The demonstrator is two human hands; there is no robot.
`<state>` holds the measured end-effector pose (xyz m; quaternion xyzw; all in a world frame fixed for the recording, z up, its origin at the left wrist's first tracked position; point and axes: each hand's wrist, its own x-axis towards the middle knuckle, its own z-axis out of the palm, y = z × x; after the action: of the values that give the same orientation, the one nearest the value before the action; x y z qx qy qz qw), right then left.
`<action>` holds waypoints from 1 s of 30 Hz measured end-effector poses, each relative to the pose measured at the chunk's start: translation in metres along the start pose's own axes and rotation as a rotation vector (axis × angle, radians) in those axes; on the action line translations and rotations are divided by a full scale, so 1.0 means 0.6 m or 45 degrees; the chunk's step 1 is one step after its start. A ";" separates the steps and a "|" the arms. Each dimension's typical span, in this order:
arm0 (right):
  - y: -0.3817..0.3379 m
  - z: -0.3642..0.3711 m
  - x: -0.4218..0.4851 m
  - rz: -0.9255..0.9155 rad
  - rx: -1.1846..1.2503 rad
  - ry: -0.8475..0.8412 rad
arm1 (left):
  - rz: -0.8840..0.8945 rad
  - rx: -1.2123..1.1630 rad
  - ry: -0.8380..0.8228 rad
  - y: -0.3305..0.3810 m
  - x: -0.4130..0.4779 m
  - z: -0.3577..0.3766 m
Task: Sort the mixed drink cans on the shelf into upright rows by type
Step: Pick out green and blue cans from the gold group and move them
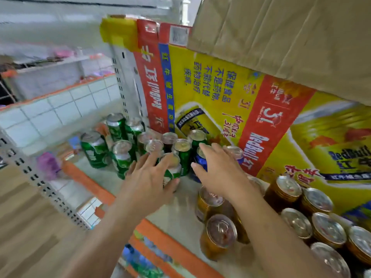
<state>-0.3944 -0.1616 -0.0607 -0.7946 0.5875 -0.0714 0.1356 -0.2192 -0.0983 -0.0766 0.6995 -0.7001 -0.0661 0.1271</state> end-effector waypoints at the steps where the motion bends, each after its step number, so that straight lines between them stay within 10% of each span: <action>1: -0.007 0.002 0.014 0.025 -0.013 -0.006 | 0.027 0.007 -0.013 -0.008 0.015 0.004; 17: -0.057 0.048 0.058 0.628 0.023 0.086 | 0.485 0.047 -0.165 -0.063 0.112 0.015; 30: -0.061 0.033 -0.080 0.794 0.825 1.122 | 0.673 -1.336 -0.183 -0.051 0.127 -0.020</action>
<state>-0.3697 -0.1031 -0.0663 -0.4004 0.7408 -0.5236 0.1292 -0.1858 -0.1734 -0.0670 0.3389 -0.7313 -0.4166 0.4205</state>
